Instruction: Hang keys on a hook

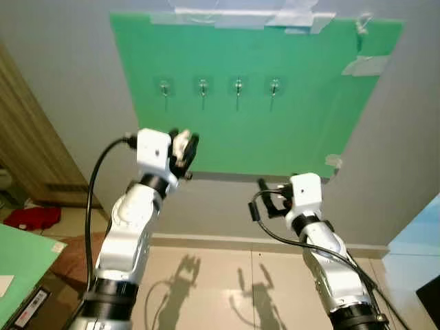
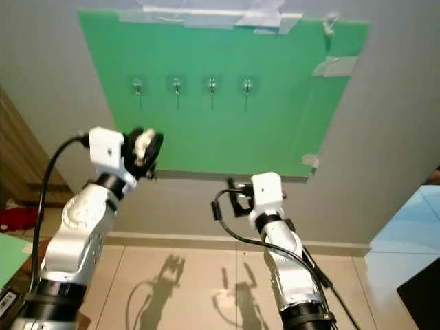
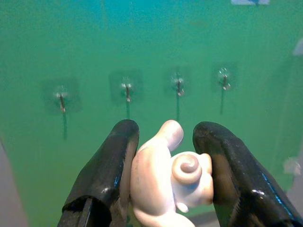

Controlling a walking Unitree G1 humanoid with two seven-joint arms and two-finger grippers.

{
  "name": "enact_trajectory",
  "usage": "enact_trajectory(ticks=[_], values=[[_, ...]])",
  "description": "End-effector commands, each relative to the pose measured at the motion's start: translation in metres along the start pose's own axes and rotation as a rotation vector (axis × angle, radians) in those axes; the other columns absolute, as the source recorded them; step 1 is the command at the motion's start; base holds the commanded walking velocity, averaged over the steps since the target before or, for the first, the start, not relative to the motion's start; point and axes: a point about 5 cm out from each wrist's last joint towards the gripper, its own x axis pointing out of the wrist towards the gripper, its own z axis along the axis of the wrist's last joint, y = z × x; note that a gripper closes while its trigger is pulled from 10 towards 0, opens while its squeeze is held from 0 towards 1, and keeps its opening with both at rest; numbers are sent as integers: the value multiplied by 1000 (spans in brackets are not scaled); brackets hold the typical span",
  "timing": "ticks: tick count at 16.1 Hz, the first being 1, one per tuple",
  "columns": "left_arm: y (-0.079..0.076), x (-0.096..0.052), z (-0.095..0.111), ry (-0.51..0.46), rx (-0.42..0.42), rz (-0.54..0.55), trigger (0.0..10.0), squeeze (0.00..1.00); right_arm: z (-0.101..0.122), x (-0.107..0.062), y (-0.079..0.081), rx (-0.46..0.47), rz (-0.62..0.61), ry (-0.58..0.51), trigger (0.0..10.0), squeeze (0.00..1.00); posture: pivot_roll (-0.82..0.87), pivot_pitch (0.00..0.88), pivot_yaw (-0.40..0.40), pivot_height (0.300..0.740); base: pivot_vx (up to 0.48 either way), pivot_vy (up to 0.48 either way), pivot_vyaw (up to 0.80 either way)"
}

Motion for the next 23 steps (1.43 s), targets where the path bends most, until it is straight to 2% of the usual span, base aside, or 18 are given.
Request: enact_trajectory(ticks=[1, 2, 3, 4, 5, 9, 12, 13, 16, 18, 21, 23], values=[[5, 1, 6, -10, -1, 7, 0, 0, 12, 5, 16, -10, 98, -27, 10000, 0, -45, 0, 38, 740, 0, 0, 0], [5, 4, 10, -14, -56, 22, 0, 0, 15, 7, 19, -3, 121, -32, 10000, 0, -43, 0, 37, 740, 0, 0, 0], [4, 7, 15, -24, -72, 22, 0, 0, 17, 9, 21, -2, 136, -33, 10000, 0, -39, 0, 37, 740, 0, 0, 0], [-1, 13, 26, -46, -71, 0, 0, 0, 21, 13, 24, -18, 158, -40, 10000, 0, -32, 0, 35, 740, 0, 0, 0], [-4, 20, 37, -56, -45, -33, 0, 0, 26, 17, 26, -72, 195, -47, 10000, 0, -28, 0, 38, 740, 0, 0, 0], [-4, 35, 56, -74, -38, -72, 0, 0, 35, 22, 29, -226, 281, -75, 10000, 0, -26, 0, 39, 740, 0, 0, 0], [-8, 42, 60, -56, -64, -113, 0, 0, 41, 28, 33, -263, 294, -95, 10000, 0, -29, 0, 42, 740, 0, 0, 0], [-11, 48, 61, -41, -120, -121, 0, 0, 49, 31, 36, -290, 303, -122, 10000, 0, -26, 0, 40, 740, 0, 0, 0], [-26, 67, 70, -37, -141, -198, 0, 0, 77, 39, 40, -329, 320, -216, 10000, 0, -37, 0, 46, 740, 0, 0, 0], [-27, 73, 68, -22, -202, -209, 0, 0, 87, 43, 41, -326, 319, -243, 10000, 0, -46, 0, 50, 740, 0, 0, 0], [-24, 78, 60, 12, -414, -179, 0, 0, 89, 44, 45, -315, 323, -252, 10000, 0, -51, 0, 52, 740, 0, 0, 0], [-22, 80, 57, 19, -454, -167, 0, 0, 86, 44, 44, -317, 322, -244, 10000, 0, -51, 0, 51, 740, 0, 0, 0]])
